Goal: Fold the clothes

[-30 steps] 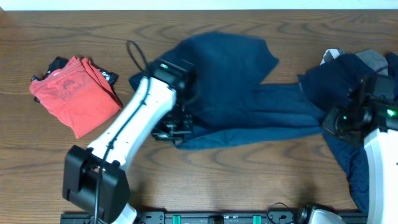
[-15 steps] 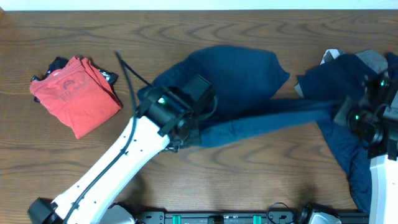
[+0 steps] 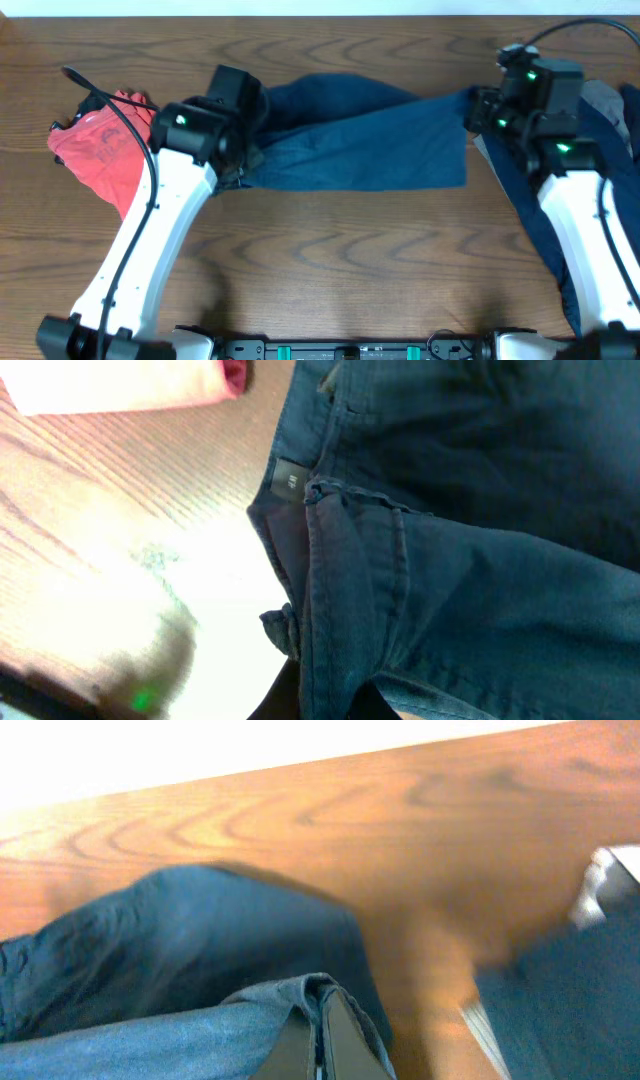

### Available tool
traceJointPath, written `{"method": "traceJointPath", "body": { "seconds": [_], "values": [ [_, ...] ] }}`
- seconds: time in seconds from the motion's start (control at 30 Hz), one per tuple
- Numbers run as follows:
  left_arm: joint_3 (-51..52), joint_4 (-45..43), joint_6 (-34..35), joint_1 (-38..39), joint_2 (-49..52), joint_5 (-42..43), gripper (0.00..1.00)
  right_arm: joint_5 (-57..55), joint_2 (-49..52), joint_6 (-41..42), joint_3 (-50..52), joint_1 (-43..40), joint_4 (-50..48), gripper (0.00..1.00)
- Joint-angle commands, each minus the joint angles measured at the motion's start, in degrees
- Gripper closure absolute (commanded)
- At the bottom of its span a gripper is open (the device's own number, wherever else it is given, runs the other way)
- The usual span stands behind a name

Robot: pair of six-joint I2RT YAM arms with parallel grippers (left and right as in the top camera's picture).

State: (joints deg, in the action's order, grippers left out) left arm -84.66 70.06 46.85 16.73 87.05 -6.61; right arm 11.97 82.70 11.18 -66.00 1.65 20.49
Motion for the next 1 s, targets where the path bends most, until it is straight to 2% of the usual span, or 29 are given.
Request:
{"method": "traceJointPath", "body": {
  "seconds": [0.0,0.17,0.4,0.43,0.47,0.53,0.57,0.6,0.63,0.67,0.77,0.9,0.97],
  "values": [
    [0.5,-0.8,-0.7,-3.1,3.6,-1.7,0.94,-3.1,3.7,-0.5,-1.1,1.7,-4.7,0.99],
    [0.5,-6.1,-0.9,-5.9,9.4,-1.7,0.94,-3.2,9.2,-0.3,-1.1,4.2,-14.2,0.99],
    [0.5,-20.1,-1.4,-9.4,16.8,-1.7,0.93,-3.6,18.2,1.2,-1.1,6.0,-26.4,0.99],
    [0.5,-22.8,-1.4,-9.6,17.7,-1.7,0.92,-3.6,19.8,1.4,-1.1,6.2,-28.1,0.99],
    [0.5,-25.2,-1.4,-9.7,18.4,-1.7,0.85,-3.6,21.1,1.7,-1.1,6.3,-29.6,0.99],
    [0.5,-30.1,-3.2,-9.9,19.6,-1.7,0.71,-3.5,24.1,3.2,-1.1,6.3,-32.5,0.75],
    [0.5,-32.4,-5.9,-9.9,20.0,-1.7,0.58,-3.4,25.3,3.7,-1.1,6.3,-33.5,0.57],
    [0.5,-33.6,-7.9,-9.9,20.0,-1.4,0.47,-3.3,25.9,3.6,-1.1,6.3,-33.7,0.49],
    [0.5,-34.0,-9.3,-9.9,20.0,-1.1,0.37,-3.3,26.1,3.6,-1.1,6.2,-33.6,0.45],
    [0.4,-34.0,-10.9,-9.9,19.7,-0.2,0.32,-3.3,26.1,3.6,-1.1,6.2,-33.1,0.44],
    [0.4,-31.1,-13.9,-9.9,19.6,1.7,0.27,-2.6,25.6,3.5,-1.1,6.2,-30.4,0.47],
    [0.4,-22.6,-13.8,-10.0,19.6,1.5,0.27,0.2,25.4,3.5,-1.1,6.3,-21.4,0.64],
    [0.5,-19.0,-13.3,-10.2,19.7,1.5,0.26,0.2,25.4,2.8,-1.1,6.3,-14.7,0.69]
  ]
}}
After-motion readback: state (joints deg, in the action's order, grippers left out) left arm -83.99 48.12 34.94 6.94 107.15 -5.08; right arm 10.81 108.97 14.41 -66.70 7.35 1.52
